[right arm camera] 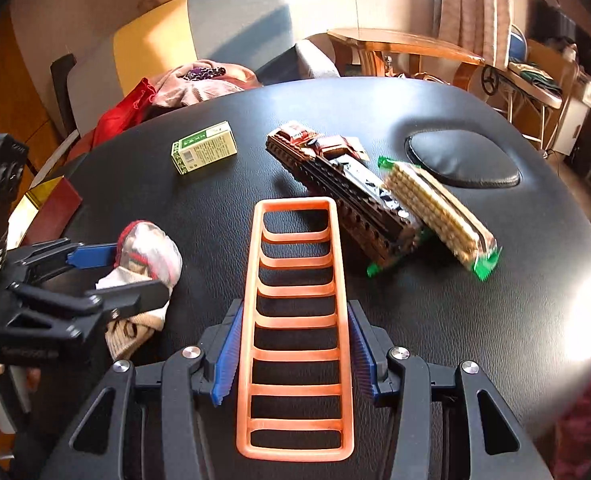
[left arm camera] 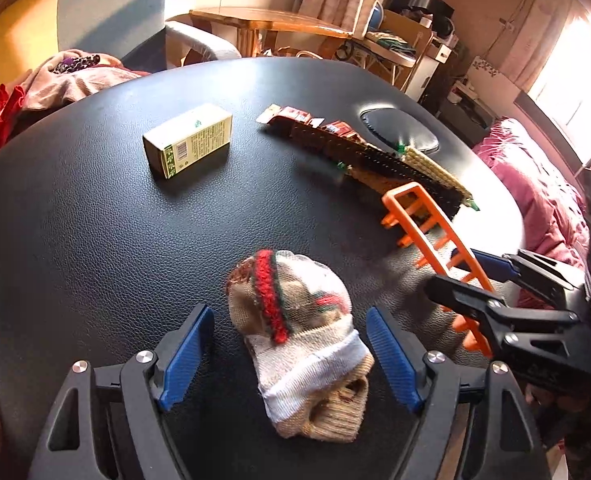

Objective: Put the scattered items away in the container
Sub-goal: 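Grasp the striped sock with the left gripper while the right holds the orange rack, then carry the striped sock and orange rack over the gold box with both grippers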

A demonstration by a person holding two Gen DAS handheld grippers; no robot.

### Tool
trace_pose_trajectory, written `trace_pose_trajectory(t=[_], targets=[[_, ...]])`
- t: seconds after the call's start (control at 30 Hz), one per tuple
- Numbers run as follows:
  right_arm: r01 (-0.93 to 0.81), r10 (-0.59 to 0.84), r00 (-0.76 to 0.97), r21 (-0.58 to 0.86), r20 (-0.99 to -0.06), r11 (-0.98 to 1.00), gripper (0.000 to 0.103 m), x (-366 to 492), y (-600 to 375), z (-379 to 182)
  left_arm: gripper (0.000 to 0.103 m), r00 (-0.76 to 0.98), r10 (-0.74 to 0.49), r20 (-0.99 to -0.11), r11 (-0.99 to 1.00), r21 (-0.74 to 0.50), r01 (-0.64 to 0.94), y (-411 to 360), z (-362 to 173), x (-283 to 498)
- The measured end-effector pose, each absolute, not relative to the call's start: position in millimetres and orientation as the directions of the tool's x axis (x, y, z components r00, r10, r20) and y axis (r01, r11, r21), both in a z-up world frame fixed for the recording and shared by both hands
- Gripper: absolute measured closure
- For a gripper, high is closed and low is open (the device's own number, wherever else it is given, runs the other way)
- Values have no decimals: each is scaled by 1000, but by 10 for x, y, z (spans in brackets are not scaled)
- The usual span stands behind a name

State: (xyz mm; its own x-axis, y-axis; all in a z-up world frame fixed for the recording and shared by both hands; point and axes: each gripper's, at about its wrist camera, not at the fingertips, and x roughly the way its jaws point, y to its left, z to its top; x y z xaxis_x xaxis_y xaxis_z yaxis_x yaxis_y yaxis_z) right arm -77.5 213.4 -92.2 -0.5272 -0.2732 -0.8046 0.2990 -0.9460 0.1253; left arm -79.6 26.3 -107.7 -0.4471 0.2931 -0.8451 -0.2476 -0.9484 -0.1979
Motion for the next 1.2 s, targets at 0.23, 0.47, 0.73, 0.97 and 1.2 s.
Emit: trace_pose_trajectory(t=[0.23,0.47,0.73,0.97,1.2], targets=[[300,-287,-518,143,-806,-943,53,-736,2071,-981,52,-454,258,-853,-958,-163,-238,235,-1084,-750],[314,-294,-509,143,-809,-939,53,-665,1915,-1000,56,-472,244,-847,-968,-181,-175,6,-1037,-588],[398,-373,-502,174,-780,-901,53,-571,1483,-814,56,-554,213,-805,-974,-219,-56,-532,-751,-241],[528,-471,-484,183,-738,-829,53,-459,780,-516,56,-636,101,-765,-977,-197,81,-1120,-460,92],[665,-563,-431,174,-705,-726,53,-282,-38,-244,56,-668,-29,-743,-957,-173,234,-1725,-387,407]])
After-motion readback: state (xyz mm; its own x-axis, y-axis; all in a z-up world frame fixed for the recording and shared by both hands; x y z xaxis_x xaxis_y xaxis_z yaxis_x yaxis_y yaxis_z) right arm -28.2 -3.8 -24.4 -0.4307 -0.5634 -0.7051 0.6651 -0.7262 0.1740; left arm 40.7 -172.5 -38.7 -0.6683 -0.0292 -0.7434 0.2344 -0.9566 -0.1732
